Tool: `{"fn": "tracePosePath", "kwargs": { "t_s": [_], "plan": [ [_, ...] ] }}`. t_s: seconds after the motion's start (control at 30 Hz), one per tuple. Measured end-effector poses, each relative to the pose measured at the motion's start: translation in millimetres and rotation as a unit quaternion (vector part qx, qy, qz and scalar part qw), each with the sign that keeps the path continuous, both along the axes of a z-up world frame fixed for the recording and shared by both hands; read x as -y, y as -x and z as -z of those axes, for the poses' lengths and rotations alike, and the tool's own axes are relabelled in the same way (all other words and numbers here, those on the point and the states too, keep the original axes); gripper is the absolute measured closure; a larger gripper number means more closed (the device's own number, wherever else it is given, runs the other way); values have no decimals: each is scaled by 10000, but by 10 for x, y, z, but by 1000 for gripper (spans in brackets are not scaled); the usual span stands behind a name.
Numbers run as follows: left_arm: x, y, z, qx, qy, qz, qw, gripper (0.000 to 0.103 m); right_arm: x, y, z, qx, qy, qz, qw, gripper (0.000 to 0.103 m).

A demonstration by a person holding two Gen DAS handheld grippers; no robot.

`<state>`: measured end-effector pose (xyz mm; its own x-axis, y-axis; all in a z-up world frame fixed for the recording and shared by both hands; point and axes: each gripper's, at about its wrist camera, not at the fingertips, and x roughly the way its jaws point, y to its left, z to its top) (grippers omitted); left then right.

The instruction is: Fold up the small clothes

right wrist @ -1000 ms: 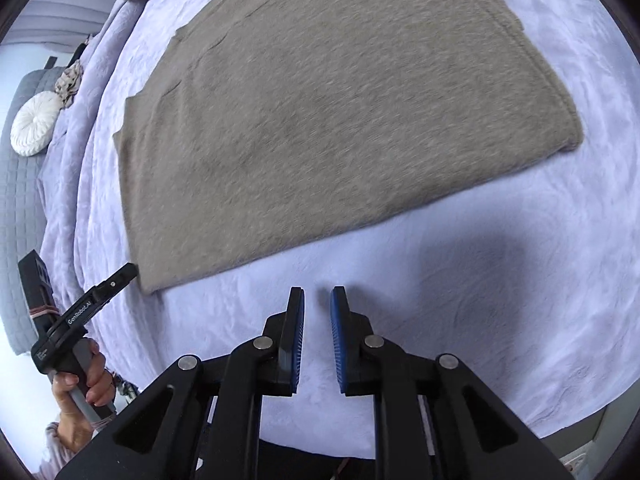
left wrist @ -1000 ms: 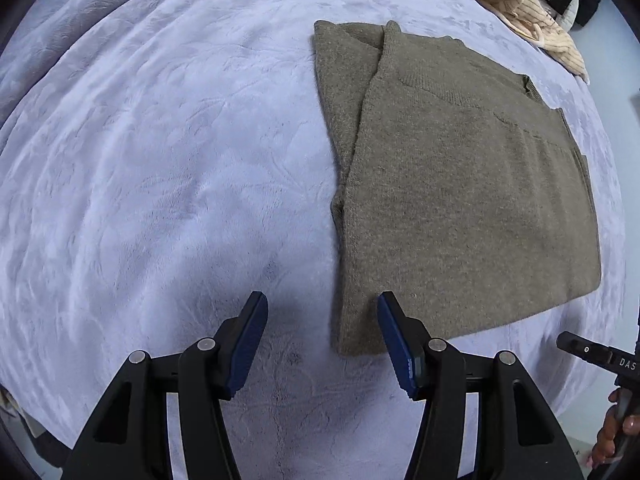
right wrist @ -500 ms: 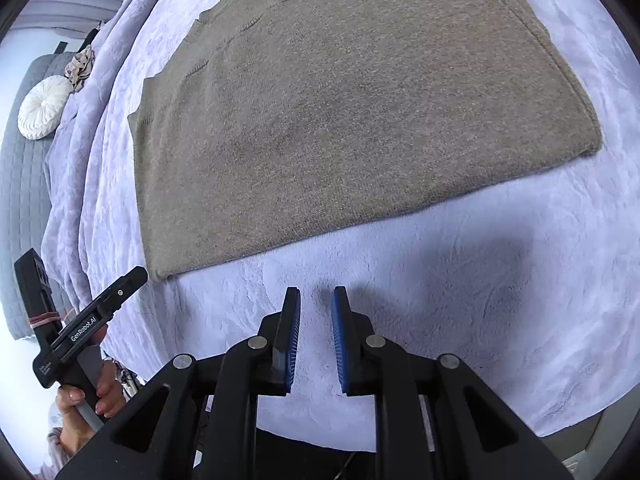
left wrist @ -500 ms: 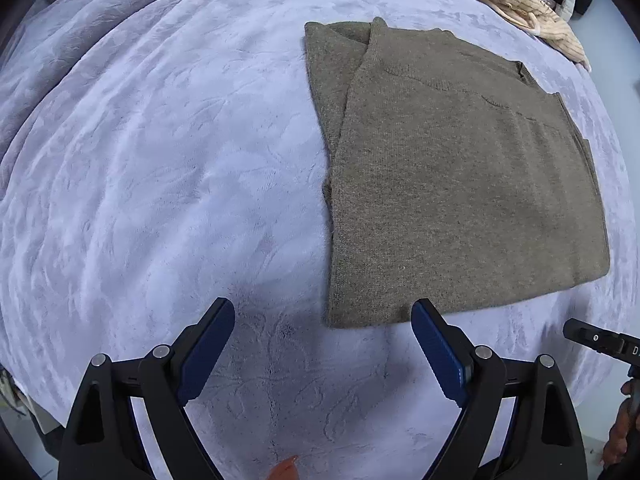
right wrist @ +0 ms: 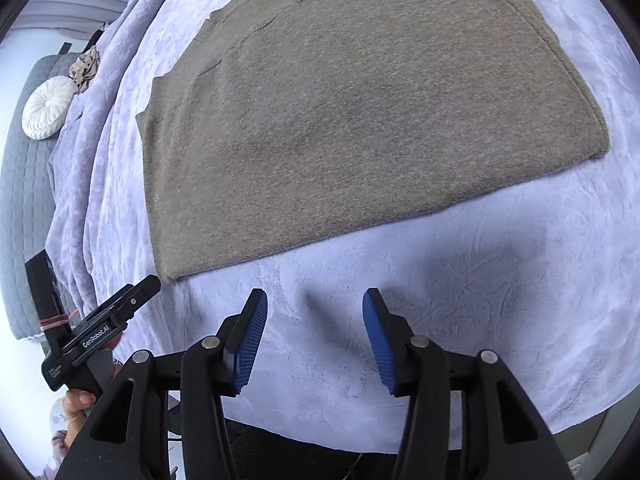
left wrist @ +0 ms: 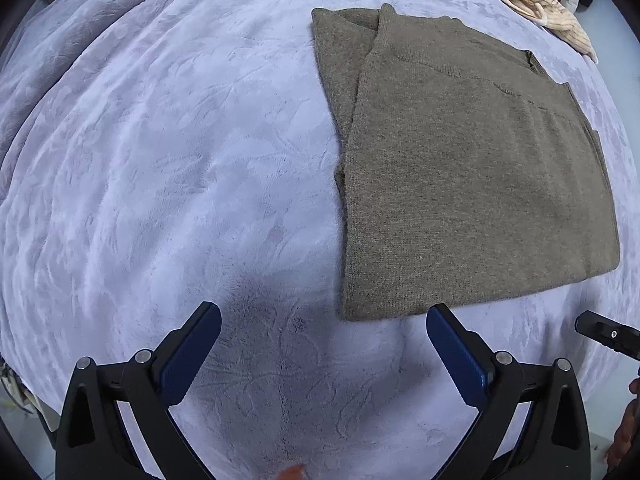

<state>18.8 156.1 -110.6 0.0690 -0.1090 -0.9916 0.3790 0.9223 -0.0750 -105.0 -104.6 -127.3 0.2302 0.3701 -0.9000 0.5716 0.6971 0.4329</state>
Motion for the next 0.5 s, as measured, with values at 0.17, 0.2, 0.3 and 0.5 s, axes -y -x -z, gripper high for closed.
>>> {"fn": "tracePosePath", "kwargs": {
  "t_s": [0.17,0.2,0.3,0.5],
  "plan": [
    [-46,-39,123,-380,162,14,9991,0,-77,-75,57,101,-299,46,9995,49],
    [-71,-46,138,-411,194,-14,9990,0,-92,-87,72,125,-381,79,9992,49],
    [-120,-74,152,-433,281,-52,9987,0,-137,-151,186,261,-921,369,9947,49],
    [-411,-303,144,-829,1242,-629,9868,0,-296,-321,514,511,-1953,1020,9741,47]
  ]
}}
